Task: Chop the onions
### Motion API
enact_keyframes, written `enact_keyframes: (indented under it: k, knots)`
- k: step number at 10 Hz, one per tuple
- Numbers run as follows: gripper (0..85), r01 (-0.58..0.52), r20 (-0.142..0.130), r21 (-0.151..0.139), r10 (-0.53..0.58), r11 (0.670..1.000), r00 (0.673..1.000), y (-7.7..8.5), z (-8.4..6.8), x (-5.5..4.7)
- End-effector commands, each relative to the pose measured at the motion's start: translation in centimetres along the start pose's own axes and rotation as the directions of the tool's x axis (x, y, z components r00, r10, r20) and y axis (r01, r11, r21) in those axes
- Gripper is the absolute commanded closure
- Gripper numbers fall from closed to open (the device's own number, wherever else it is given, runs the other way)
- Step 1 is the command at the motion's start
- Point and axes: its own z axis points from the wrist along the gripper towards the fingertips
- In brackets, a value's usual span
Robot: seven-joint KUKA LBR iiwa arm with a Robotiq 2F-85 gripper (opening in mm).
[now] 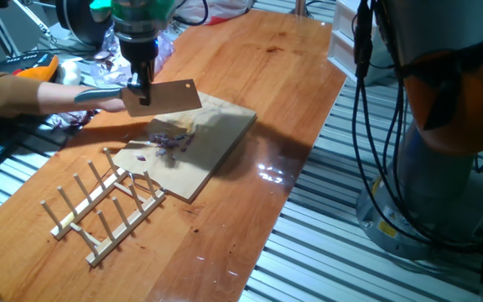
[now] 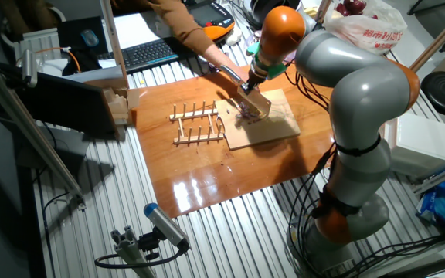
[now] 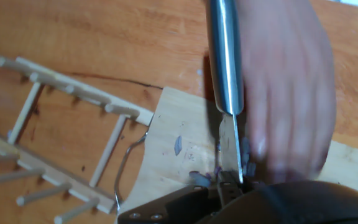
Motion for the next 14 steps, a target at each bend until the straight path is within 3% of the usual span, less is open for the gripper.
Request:
enact_keyframes:
  k: [1,2,3,4,5,6,7,8,9,11,13,14]
  knots:
    - [85.0,-0.008,-0.004,-0.016,0.008,1.0,1.0,-0.1,0.1,0.0]
    - [85.0,-0.078,-0.028,-0.06,0.077,0.995,0.997,-0.1,0.0,0.0]
    - [85.0,-0.16,-0.049,-0.074,0.157,0.984,0.986,-0.2,-0.2,0.1]
    - [85.0,-0.229,-0.077,-0.032,0.226,0.973,0.971,-0.3,-0.5,0.1]
    - [85.0,-0.308,-0.092,-0.022,0.305,0.951,0.948,-0.3,-0.6,0.1]
    - [85.0,-0.377,-0.091,-0.023,0.373,0.926,0.923,-0.1,-0.6,0.1]
    - [85.0,-0.455,-0.075,-0.067,0.45,0.888,0.89,0.6,-0.5,0.2]
    - [85.0,-0.524,-0.039,-0.115,0.523,0.844,0.851,2.0,-0.4,0.6]
    - [85.0,-0.557,-0.023,-0.096,0.557,0.825,0.83,3.2,-0.6,1.0]
    - [85.0,-0.618,-0.037,-0.089,0.617,0.781,0.786,5.3,-1.0,2.5]
    - [85.0,-0.645,-0.025,-0.051,0.645,0.762,0.764,7.0,-1.0,3.9]
    - [85.0,-0.656,-0.021,-0.052,0.656,0.753,0.755,7.2,-0.9,4.1]
